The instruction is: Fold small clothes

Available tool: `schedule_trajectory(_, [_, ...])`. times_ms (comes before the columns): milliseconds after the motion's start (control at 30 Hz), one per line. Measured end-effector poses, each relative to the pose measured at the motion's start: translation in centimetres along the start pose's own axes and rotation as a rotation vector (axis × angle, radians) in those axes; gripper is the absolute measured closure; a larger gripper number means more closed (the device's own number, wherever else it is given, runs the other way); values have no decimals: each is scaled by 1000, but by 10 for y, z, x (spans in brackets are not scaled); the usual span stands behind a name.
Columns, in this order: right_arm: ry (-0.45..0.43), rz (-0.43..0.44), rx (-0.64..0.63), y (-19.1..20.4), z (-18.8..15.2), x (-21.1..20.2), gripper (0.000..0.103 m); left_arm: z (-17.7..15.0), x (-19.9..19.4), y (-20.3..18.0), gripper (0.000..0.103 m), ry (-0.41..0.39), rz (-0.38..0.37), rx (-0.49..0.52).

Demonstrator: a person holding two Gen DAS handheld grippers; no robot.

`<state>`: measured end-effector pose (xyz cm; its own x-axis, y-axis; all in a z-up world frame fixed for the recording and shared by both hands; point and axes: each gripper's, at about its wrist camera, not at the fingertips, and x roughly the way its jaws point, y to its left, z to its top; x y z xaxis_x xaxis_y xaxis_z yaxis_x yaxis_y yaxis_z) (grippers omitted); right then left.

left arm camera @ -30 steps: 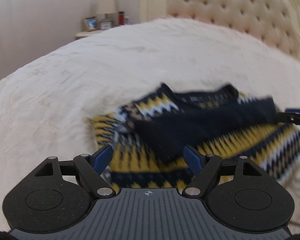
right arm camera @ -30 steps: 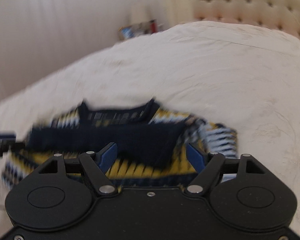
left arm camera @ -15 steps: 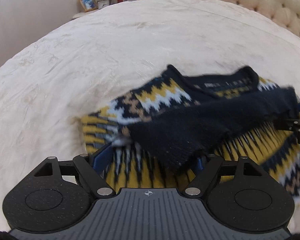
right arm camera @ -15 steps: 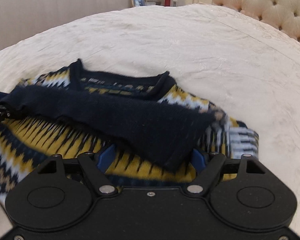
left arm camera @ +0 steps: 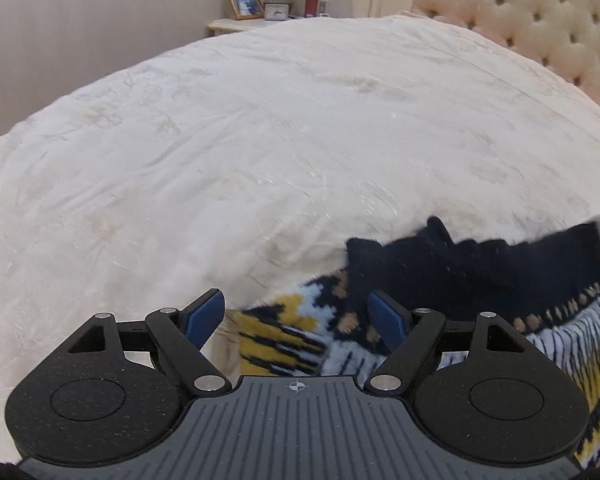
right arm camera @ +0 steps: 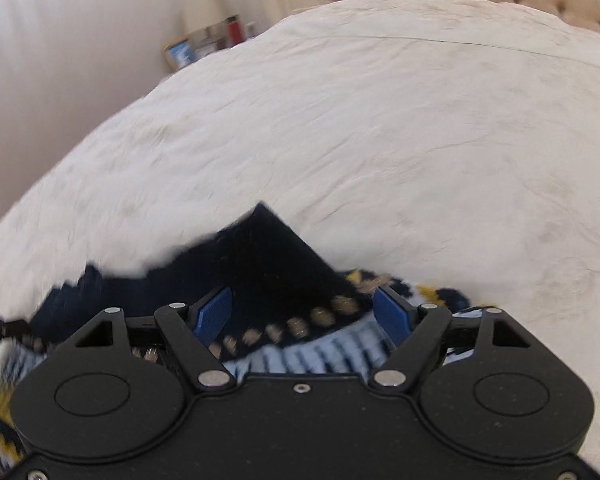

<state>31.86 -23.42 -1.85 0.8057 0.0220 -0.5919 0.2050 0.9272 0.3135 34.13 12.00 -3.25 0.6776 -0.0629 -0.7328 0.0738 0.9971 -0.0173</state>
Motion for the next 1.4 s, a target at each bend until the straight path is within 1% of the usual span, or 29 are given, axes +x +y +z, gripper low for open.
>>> schedule_trajectory(100, [-20,37,18,-5,-4,-14,23,-2,-15,0,25,-12,-26,-5])
schedule_trajectory(200, [-5,66,-10,-5,-16,-27,23,-8,-31,-9,25,-14,-45,48])
schedule_trajectory(267, [14,70,-47,-4,-30,-35,23,-18,-41,-20,23,-11,-70,88])
schedule_trajectory(367, [43,44,-130,-2,-54,-44,23,-42,-52,-32,21,2,-88,135])
schedule_trajectory(467, [64,8,-218,0,-78,-52,23,-70,-53,-41,21,31,-67,206])
schedule_trajectory(533, [58,-9,-284,3,-91,-58,23,-89,-50,-44,20,58,-42,242])
schedule_trajectory(633, [47,-18,-349,5,-100,-65,19,-105,-49,-38,16,67,-26,224])
schedule_trajectory(700, [50,-18,-344,3,-102,-68,18,-109,-45,-31,12,98,-34,167])
schedule_trajectory(733, [55,-15,-334,2,-102,-68,18,-110,-43,-28,7,109,-36,146])
schedule_trajectory(767, [62,-12,-324,1,-101,-68,17,-112,-41,-25,2,110,-36,128])
schedule_trajectory(800, [65,-12,-314,1,-101,-69,17,-114,-40,-24,0,104,-28,119])
schedule_trajectory(833, [69,-11,-306,1,-100,-68,17,-116,-38,-23,0,98,-24,114])
schedule_trajectory(900, [91,2,-295,0,-100,-69,10,-119,-36,-20,0,91,-33,88])
schedule_trajectory(967, [96,13,-269,-2,-100,-71,9,-120,-37,-20,0,83,-31,88])
schedule_trajectory(1000, [88,22,-235,-6,-100,-74,9,-120,-37,-21,0,81,-30,86])
schedule_trajectory(1067, [60,56,-134,-16,-98,-82,9,-121,-37,-21,0,81,-33,77])
schedule_trajectory(1133, [27,77,-12,-32,-95,-89,6,-120,-36,-19,0,85,-40,69])
schedule_trajectory(1167, [16,81,48,-42,-94,-91,2,-120,-37,-19,0,87,-42,67])
schedule_trajectory(1200, [12,82,100,-51,-93,-91,1,-120,-37,-18,0,89,-42,67])
schedule_trajectory(1300, [17,86,243,-82,-92,-89,1,-120,-36,-18,0,89,-42,67])
schedule_trajectory(1400, [35,119,373,-111,-97,-81,1,-121,-36,-20,0,80,-34,67])
